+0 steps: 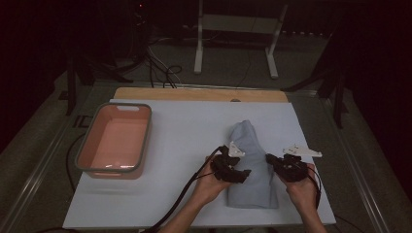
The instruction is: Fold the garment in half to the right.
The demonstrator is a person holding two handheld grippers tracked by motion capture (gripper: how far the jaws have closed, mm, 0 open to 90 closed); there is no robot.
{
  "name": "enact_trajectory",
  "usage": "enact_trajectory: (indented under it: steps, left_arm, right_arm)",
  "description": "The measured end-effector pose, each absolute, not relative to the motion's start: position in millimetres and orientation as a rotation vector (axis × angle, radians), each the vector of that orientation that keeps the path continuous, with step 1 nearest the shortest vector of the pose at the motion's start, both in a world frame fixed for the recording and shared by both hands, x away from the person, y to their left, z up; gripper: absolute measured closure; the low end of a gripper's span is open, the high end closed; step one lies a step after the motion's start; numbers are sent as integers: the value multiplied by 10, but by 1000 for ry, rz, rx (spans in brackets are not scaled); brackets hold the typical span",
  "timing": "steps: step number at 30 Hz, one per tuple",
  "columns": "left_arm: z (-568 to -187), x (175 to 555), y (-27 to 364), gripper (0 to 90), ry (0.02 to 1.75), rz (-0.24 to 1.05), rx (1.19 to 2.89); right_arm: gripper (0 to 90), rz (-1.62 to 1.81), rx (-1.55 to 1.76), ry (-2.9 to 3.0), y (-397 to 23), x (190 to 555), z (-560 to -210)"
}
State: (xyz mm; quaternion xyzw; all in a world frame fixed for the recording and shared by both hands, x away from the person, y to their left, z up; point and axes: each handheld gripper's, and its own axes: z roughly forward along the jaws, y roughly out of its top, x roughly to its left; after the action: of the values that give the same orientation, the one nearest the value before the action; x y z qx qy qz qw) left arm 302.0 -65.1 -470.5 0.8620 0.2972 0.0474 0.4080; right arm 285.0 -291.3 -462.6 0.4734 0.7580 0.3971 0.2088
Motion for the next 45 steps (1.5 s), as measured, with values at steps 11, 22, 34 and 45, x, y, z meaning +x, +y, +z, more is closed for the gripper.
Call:
enact_trajectory:
  steps: [11,22,34,45]
  left_arm:
    - [-4773,3020,-781,489,738,109,2200]
    - [-4843,3027,-868,498,749,105,2230]
    - [-4855,3034,-880,494,754,98,2230]
    - [-4856,3034,-877,489,754,93,2227]
  right_arm:
    - [877,1097,1346,2091,-2998,2838,-4613]
    - [820,1074,1367,2094,-3021,2821,-4654]
    - [512,997,1381,2110,-3035,2744,-4679]
    - [493,901,1392,2162,-2987,2734,-4813]
